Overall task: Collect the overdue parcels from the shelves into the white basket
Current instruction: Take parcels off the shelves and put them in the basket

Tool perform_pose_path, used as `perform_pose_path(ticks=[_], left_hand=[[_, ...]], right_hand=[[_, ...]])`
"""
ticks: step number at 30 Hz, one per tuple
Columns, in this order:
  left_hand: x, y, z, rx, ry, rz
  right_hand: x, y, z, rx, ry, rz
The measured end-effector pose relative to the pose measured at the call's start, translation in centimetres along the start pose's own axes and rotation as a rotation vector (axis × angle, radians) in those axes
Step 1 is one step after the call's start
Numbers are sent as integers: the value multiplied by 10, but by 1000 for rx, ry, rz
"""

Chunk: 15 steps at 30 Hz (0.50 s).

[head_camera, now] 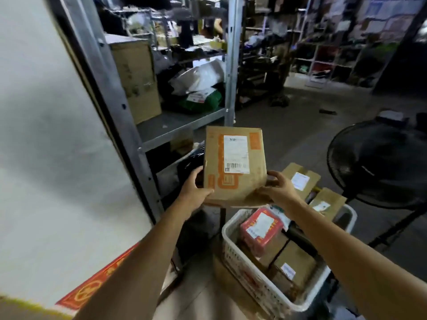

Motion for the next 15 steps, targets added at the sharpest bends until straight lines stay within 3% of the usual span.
perform_pose_path(ticks=[8,15], left_hand=[[91,-99,-52,20,11,138],[211,-177,-96,108,29,230]], right_hand=[[100,51,4,-18,-10,-177],[218,70,20,66,-146,-269]])
Point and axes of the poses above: each hand's wrist, its own x-axis away from the middle knuckle, its own y-axis out of the palm, z = x × y, the point moved 2 cm from there along -x, towards the middle knuckle, and after that the axes turned 13 degrees about z, right-handed, at the moved point
